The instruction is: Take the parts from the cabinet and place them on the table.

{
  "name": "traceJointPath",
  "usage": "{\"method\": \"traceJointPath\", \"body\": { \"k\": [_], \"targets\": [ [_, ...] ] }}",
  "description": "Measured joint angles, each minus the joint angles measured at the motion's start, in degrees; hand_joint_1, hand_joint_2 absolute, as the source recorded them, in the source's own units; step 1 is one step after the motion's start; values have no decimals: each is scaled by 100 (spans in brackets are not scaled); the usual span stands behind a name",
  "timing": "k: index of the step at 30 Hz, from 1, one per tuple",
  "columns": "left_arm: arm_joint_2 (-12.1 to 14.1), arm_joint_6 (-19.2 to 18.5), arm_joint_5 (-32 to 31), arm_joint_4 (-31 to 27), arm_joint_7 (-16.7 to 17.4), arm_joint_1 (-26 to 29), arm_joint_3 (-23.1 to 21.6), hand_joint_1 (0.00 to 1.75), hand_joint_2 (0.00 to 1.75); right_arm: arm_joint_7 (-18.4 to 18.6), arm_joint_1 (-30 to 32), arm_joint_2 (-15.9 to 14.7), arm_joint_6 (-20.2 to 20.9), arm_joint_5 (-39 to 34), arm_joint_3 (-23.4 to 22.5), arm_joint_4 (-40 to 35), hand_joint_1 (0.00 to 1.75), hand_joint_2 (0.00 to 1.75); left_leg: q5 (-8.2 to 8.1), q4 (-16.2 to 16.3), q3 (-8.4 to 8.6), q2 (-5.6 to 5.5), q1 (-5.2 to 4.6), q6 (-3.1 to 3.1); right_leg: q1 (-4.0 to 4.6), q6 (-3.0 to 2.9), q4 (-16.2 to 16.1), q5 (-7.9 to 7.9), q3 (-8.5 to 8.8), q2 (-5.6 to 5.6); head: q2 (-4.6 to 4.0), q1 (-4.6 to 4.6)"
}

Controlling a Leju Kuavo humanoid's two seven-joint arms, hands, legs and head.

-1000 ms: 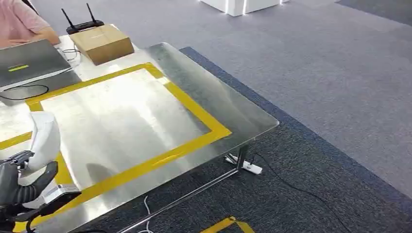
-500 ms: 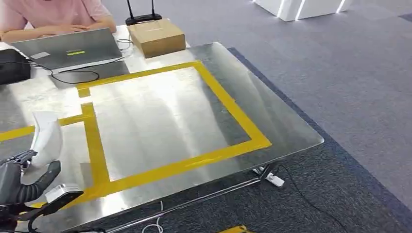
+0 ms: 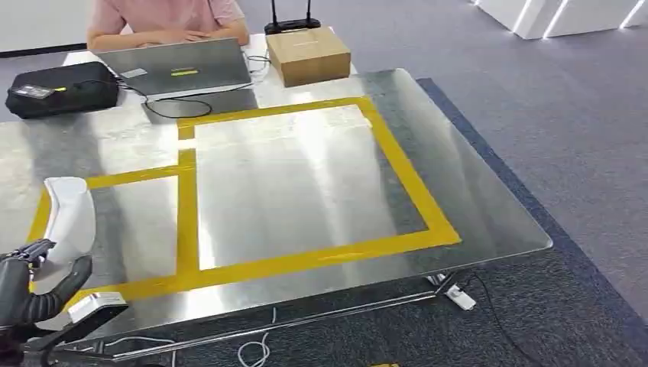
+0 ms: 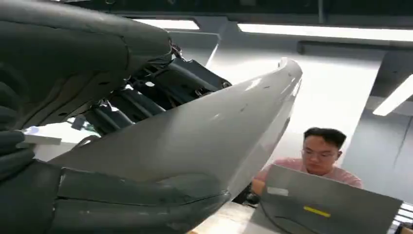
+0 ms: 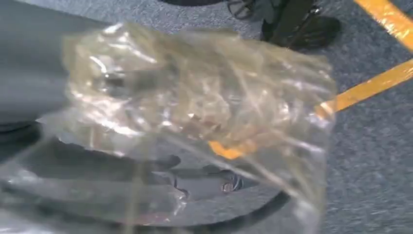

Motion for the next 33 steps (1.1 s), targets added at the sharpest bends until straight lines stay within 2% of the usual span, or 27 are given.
{"method": "traceJointPath", "body": {
  "k": [1,2,4,5,6,7,8,9,10,11,12,14,15,16,17,20,21,22,23,25,26,27,28,30,31,32,33],
  "targets": [
    [0,0,0,0,9,-14,-2,175,175,0,2,0,0,0,0,0,0,0,-112,-188,80,163,-76,19,48,48,17,-47,-40,-46,0,-7],
    [0,2,0,-2,9,-13,-2,175,175,0,2,0,0,0,2,0,0,0,-121,-181,72,87,-59,90,58,88,11,-71,-31,-84,0,9],
    [0,4,-2,-2,9,28,7,175,175,0,-10,0,0,4,4,0,0,0,-150,-174,46,-43,-85,149,43,136,-27,-90,33,-227,0,4],
    [0,4,-9,-2,9,42,7,175,175,0,-16,0,0,6,4,-2,0,0,-128,-212,52,-113,-76,196,49,178,-38,-105,149,-298,0,2],
    [-2,6,-18,-4,7,58,9,175,175,0,-19,-2,0,9,2,-4,0,0,-87,-245,88,-157,-34,237,29,226,54,-178,75,-34,0,15],
    [-2,11,-17,-4,9,36,11,175,175,-7,-16,0,0,9,7,-4,0,0,-81,-245,85,-212,-24,277,17,230,308,-389,-42,242,0,52],
    [-9,9,-17,-4,7,36,4,175,175,-2,-19,0,0,9,11,-4,0,0,-80,-244,77,-271,-24,288,10,236,759,-642,-263,379,0,74],
    [-17,7,-22,-2,7,42,0,175,175,2,-6,-2,0,9,9,-2,0,0,-81,-243,73,-344,-27,290,13,233,1284,-866,-527,429,0,70],
    [-18,7,-24,-2,9,50,2,175,175,2,4,-2,0,9,9,-2,0,0,-85,-241,73,-412,-33,296,19,234,1689,-985,-759,443,0,74],
    [-24,2,-24,-2,7,54,0,175,175,4,10,-2,0,9,9,-2,0,0,-90,-240,81,-483,-35,302,21,227,1859,-951,-893,448,0,70],
    [-26,2,-24,-2,7,58,0,175,175,2,10,-2,0,9,7,-2,0,0,-99,-239,97,-557,-35,303,22,218,1742,-766,-897,453,0,72],
    [-28,2,-24,-2,7,58,0,175,175,2,9,-2,0,11,7,-4,0,0,-124,-238,147,-723,-33,282,16,186,852,-151,-575,518,0,72],
    [-31,2,-24,-2,9,57,0,175,175,2,11,-2,0,11,9,-2,0,0,-142,-237,170,-789,-30,259,6,160,347,114,-377,705,0,76],
    [-33,2,-24,-2,9,53,0,175,175,2,11,-4,0,9,9,-2,0,0,-167,-212,162,-848,-58,224,-6,125,143,103,-296,966,0,66],
    [-33,0,-24,-2,9,51,0,175,175,4,13,-2,0,9,9,-2,0,0,-177,-198,144,-929,-47,192,-19,123,108,99,-270,891,0,61],
    [-33,2,-24,-2,9,82,7,175,175,9,1,-2,-4,7,7,-4,0,0,-148,-226,107,-1076,-4,84,17,30,91,113,-218,737,0,70],
    [-28,0,-35,-4,9,91,9,175,175,-2,2,-2,-20,-13,9,-4,0,0,-196,-185,109,-984,3,65,-24,-4,49,136,-195,677,0,66],
    [-22,-6,-46,-4,7,85,11,175,175,-30,10,-2,-46,-50,7,-7,0,0,-337,2,30,-680,-31,34,-20,-17,35,131,-177,636,0,29],
    [-7,-26,-83,-2,7,68,9,175,175,-33,24,-2,-61,-72,9,-7,0,0,-564,382,-154,-510,-28,1,-18,-35,36,120,-172,576,0,20],
    [-7,-46,-112,-2,4,79,-9,175,175,-33,26,-2,-81,-85,9,-7,0,0,-953,1296,-596,-386,-14,-33,-6,-58,38,98,-169,478,0,26],
    [-7,-50,-127,-2,4,80,-11,175,175,-33,22,-2,-87,-90,9,-7,0,0,-978,1521,-715,-377,-9,-41,-4,-61,38,92,-163,441,0,22],
    [-7,-52,-131,-2,2,80,-11,175,175,-33,26,-2,-96,-92,7,-7,0,0,-871,1487,-699,-376,-7,-40,-2,-60,38,81,-148,416,0,28],
    [-4,-52,-133,-2,2,81,-11,175,175,-33,23,-2,-96,-92,9,-7,0,0,-639,1207,-570,-375,-8,-29,0,-56,38,69,-128,396,0,24],
    [-4,-55,-133,-2,-2,83,-11,175,175,-33,16,-2,-98,-92,18,-7,0,0,-89,189,-67,-364,-16,30,3,-36,38,39,-63,375,0,24],
    [2,-55,-133,-2,-2,78,-11,175,175,-33,15,-2,-98,-92,20,-7,0,0,-96,-115,104,-333,-39,72,13,-16,36,25,-102,369,0,31],
    [2,-57,-133,-4,-6,76,-11,175,175,-33,13,-2,-98,-92,22,-7,0,0,-144,-232,138,-337,-58,102,46,18,62,-3,-65,372,0,29],
    [7,-57,-138,-4,-11,73,-11,175,175,-31,16,-2,-98,-94,22,-7,0,0,-121,-240,124,-337,-50,94,55,21,74,-15,-115,364,2,35]
  ]
}}
